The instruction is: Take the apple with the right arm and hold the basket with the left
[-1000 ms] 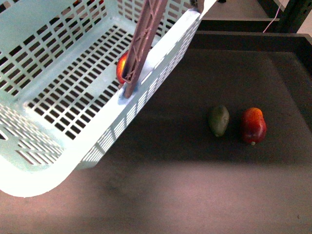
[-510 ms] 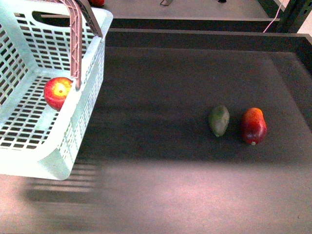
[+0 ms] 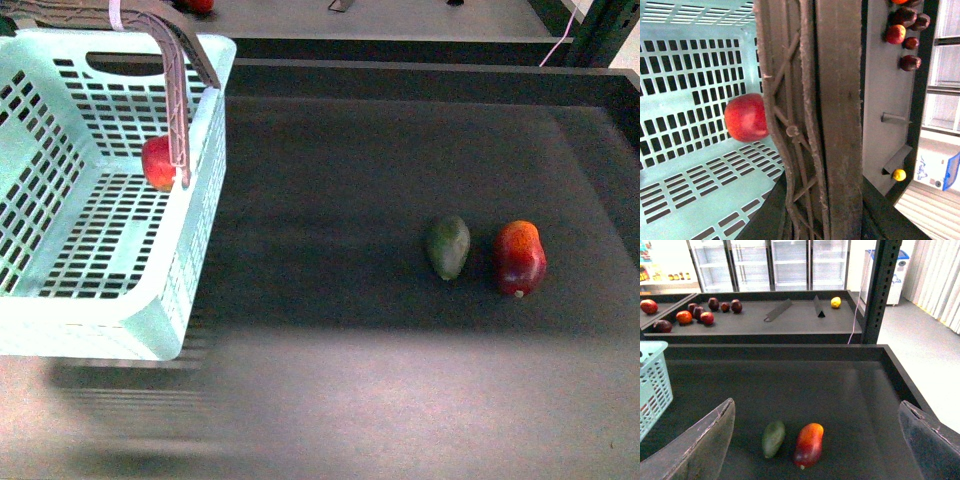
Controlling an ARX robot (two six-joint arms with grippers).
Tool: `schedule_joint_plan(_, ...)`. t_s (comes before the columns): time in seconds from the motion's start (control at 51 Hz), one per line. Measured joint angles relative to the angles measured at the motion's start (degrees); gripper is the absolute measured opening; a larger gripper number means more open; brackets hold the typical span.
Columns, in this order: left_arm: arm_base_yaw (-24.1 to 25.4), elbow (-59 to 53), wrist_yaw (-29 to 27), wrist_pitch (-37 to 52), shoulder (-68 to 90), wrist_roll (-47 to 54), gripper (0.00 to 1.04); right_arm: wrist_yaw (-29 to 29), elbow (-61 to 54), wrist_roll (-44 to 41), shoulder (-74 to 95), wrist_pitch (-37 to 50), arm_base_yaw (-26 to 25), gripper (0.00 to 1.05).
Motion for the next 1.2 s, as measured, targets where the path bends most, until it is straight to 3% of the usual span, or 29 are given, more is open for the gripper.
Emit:
schedule_joint_plan(0.608,1.4,-2.7,0.5,-10.4,0.3,-3.4,0.2,0.0,0.0,0.0,0.0,0.0,0.0,0.96)
schedule_joint_plan(0.882,0.6,-2.7,0.8,-16.7,-3.3,-2.6,0.77,0.0,0.0,0.0,0.0,0.0,0.0,0.96)
schedule_joint_plan(1.02,0.1,-2.8,0.1,-18.4,-7.9,-2.0,0.98,0.0,0.0,0.0,0.0,0.0,0.0,0.96)
schedule_joint_plan(1.196,-0.8,-3.2,-1.7,-22.6,-15.3,-0.2,0.98,0.0,0.0,0.0,0.0,0.0,0.0,0.96)
